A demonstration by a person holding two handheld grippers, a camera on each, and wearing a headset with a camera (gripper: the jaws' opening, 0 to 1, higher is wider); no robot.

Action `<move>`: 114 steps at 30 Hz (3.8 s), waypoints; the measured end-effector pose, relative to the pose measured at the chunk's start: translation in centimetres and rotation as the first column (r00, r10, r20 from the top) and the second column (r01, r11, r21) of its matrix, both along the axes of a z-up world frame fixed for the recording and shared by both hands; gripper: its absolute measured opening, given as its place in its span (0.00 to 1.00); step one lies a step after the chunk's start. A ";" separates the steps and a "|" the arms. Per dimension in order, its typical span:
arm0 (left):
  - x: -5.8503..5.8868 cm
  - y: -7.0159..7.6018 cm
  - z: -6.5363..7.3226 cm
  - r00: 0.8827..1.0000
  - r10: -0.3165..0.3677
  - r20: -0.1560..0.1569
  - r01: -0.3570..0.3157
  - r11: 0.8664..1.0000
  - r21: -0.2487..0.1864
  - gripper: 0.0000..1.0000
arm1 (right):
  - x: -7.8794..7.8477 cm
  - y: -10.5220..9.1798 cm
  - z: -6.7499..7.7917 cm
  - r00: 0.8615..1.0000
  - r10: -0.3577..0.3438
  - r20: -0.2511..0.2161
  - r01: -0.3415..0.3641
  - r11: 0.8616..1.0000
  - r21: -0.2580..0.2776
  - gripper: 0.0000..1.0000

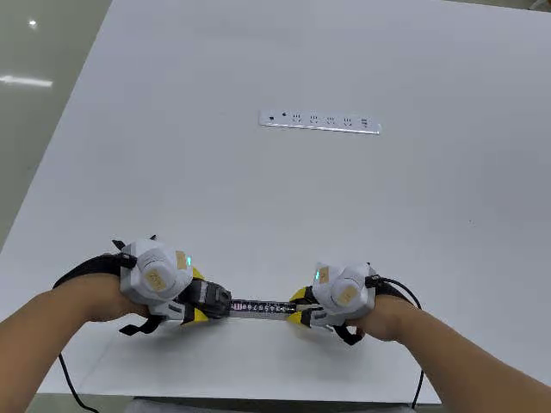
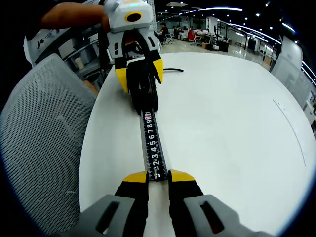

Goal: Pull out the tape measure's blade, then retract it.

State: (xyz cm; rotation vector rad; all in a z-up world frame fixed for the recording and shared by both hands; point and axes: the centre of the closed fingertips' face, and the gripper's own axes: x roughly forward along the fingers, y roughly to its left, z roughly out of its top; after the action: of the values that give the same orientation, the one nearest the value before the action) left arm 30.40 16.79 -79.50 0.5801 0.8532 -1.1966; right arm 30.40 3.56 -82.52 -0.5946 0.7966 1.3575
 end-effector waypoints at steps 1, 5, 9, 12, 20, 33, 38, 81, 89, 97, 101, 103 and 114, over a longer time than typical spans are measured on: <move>0.0 0.0 0.0 1.000 0.000 0.000 0.000 1.000 0.000 0.35 | 0.0 -0.1 0.0 1.000 0.000 0.000 0.000 1.000 0.000 0.13; 0.0 0.0 0.0 1.000 0.004 -0.001 -0.004 1.000 0.000 0.35 | 0.0 -0.3 0.0 1.000 0.001 0.002 -0.001 1.000 -0.002 0.13; 0.0 0.0 0.0 1.000 0.006 -0.001 -0.006 1.000 -0.001 0.35 | 0.1 -0.7 0.0 1.000 -0.001 0.003 0.001 1.000 -0.002 0.13; 0.0 0.0 0.0 1.000 0.008 -0.002 -0.008 1.000 0.000 0.35 | 0.2 -0.8 0.0 1.000 0.001 0.004 -0.001 1.000 -0.001 0.13; 0.0 0.0 -0.1 1.000 0.009 -0.001 -0.009 1.000 0.003 0.35 | 0.1 -1.3 0.0 1.000 -0.001 0.004 0.001 1.000 0.001 0.13; 0.0 0.1 -0.1 1.000 0.013 0.000 -0.013 1.000 0.005 0.35 | 0.2 -2.2 0.1 1.000 -0.011 0.000 0.011 1.000 0.000 0.13; 0.0 0.1 -0.2 1.000 0.014 -0.001 -0.014 1.000 0.005 0.35 | 0.3 -2.7 0.1 1.000 -0.016 0.001 0.016 1.000 -0.002 0.13; -0.1 1.2 -1.1 0.995 -0.053 0.079 0.048 0.996 0.071 0.32 | 0.5 -5.9 0.1 0.999 -0.035 0.011 0.035 0.999 -0.038 0.13; -0.1 1.2 -1.1 0.996 -0.056 0.073 0.050 0.996 0.075 0.32 | 0.6 -7.3 0.1 0.999 -0.049 0.012 0.050 0.998 -0.050 0.13; -0.1 1.2 -1.1 0.996 -0.059 0.068 0.054 0.995 0.079 0.32 | 0.7 -8.4 0.0 0.998 -0.054 0.010 0.055 0.997 -0.061 0.13; -0.1 1.2 -1.1 0.996 -0.058 0.065 0.053 0.996 0.078 0.32 | 0.7 -8.9 0.0 0.998 -0.056 0.012 0.057 0.996 -0.068 0.13; -0.2 1.2 -1.1 0.996 -0.058 0.064 0.053 0.996 0.079 0.32 | 0.8 -9.1 0.0 0.998 -0.060 0.012 0.061 0.996 -0.069 0.13; -0.1 1.2 -1.1 0.997 -0.057 0.061 0.052 0.996 0.079 0.32 | 0.8 -10.0 0.1 0.997 -0.073 0.011 0.074 0.995 -0.068 0.13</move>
State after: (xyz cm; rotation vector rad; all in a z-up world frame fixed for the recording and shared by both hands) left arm 30.25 18.00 -80.63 0.7044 0.8378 -1.1923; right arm 31.16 -6.43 -82.46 -0.6182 0.8533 1.2639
